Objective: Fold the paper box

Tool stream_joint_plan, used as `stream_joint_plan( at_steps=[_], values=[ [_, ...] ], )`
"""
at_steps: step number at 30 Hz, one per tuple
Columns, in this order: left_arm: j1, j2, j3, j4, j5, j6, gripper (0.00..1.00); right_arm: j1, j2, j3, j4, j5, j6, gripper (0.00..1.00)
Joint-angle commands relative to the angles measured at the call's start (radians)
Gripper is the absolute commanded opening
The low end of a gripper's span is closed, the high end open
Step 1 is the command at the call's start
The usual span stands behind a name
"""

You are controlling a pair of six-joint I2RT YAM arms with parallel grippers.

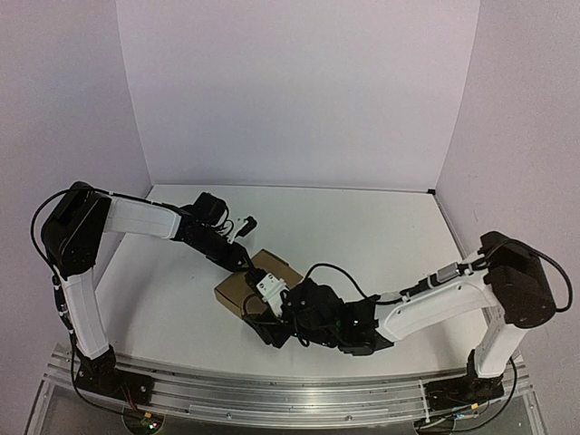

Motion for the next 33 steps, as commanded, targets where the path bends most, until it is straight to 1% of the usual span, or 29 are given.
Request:
stream_joint_plan(
  at_steps=[1,3,5,8,10,14,18,21,24,27,30,33],
  values=[
    [-0.011,0.026,-0.055,-0.081,-0.058,0.068,0.28,0.0,-0.118,-0.081,0.015,-0.02,0.03,0.62],
    [-0.011,0.025,-0.057,-0.078,-0.053,0.087,0.28,-0.012,-0.176,-0.12,0.01,0.029,0.04,0.63],
    [-0.014,0.023,-0.058,-0.077,-0.043,0.118,0.28,-0.057,-0.239,-0.155,-0.017,0.049,0.097,0.64],
    [-0.021,0.023,-0.058,-0.079,-0.028,0.179,0.28,-0.183,-0.322,-0.191,-0.104,-0.008,0.236,0.61],
    [-0.024,0.024,-0.058,-0.079,-0.02,0.225,0.28,-0.248,-0.347,-0.201,-0.18,-0.039,0.281,0.61],
    [-0.032,0.026,-0.05,-0.108,0.023,0.338,0.28,-0.332,-0.368,-0.228,-0.24,-0.141,0.342,0.6],
    [-0.036,0.041,-0.033,-0.179,0.106,0.449,0.28,-0.366,-0.342,-0.238,-0.246,-0.255,0.382,0.6],
    [-0.036,0.052,-0.027,-0.215,0.142,0.492,0.29,-0.368,-0.278,-0.202,-0.244,-0.334,0.402,0.61],
    [-0.037,0.059,-0.034,-0.217,0.145,0.511,0.29,-0.367,-0.207,-0.156,-0.24,-0.406,0.421,0.58],
    [-0.036,0.058,-0.04,-0.219,0.15,0.524,0.29,-0.367,-0.148,-0.12,-0.22,-0.481,0.433,0.52],
    [-0.036,0.058,-0.042,-0.217,0.151,0.526,0.29,-0.366,-0.124,-0.124,-0.178,-0.534,0.433,0.51],
    [-0.036,0.061,-0.039,-0.218,0.151,0.521,0.29,-0.366,-0.132,-0.144,-0.155,-0.551,0.43,0.52]
  ],
)
